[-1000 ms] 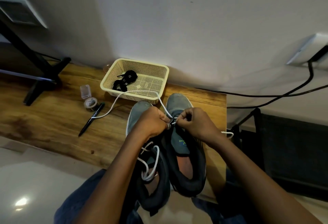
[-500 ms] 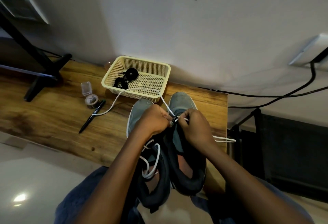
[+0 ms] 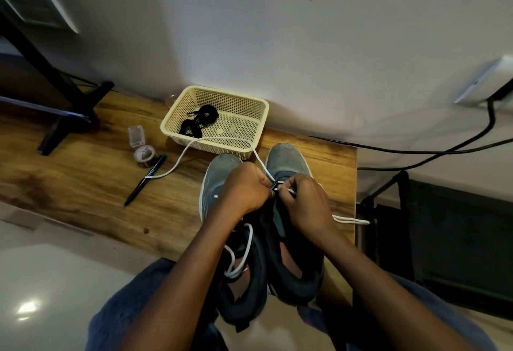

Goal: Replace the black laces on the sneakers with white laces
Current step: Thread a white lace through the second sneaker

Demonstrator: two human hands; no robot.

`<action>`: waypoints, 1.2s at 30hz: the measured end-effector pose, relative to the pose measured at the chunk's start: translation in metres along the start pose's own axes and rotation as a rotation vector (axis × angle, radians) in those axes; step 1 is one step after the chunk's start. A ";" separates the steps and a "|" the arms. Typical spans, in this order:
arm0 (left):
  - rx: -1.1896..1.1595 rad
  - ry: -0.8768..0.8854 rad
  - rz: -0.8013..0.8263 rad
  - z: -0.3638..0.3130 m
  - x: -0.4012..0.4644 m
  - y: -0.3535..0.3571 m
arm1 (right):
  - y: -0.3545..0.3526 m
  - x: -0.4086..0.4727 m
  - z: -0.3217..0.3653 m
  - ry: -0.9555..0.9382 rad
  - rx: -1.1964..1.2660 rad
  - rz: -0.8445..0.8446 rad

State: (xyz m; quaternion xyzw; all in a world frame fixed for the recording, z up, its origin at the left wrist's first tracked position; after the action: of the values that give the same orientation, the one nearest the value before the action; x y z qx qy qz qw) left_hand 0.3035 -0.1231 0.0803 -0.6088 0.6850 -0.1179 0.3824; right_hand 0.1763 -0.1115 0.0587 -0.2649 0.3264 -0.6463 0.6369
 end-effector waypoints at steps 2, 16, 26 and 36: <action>-0.006 0.004 -0.014 0.000 -0.001 0.000 | 0.002 -0.001 -0.001 -0.003 0.001 -0.004; -0.034 0.025 -0.047 0.000 0.000 -0.001 | -0.002 -0.003 0.000 0.059 0.206 0.045; -0.093 -0.032 -0.034 -0.003 -0.006 -0.010 | -0.037 0.000 -0.006 0.033 -0.016 0.227; -0.021 0.030 -0.166 -0.007 -0.003 -0.018 | -0.043 -0.005 -0.010 0.102 -0.211 0.298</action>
State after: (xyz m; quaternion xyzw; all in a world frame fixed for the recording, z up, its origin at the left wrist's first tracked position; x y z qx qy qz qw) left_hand 0.3118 -0.1262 0.0977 -0.6655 0.6390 -0.1511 0.3548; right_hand 0.1406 -0.1071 0.0854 -0.2460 0.4600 -0.5197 0.6766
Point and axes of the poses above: each hand's wrist, its own x-axis towards the middle knuckle, its own y-axis out of the palm, z = x × y, the point moved 4 cm from there along x, towards the middle knuckle, and after that the axes turned 1 degree about -z, right-handed, at the moved point
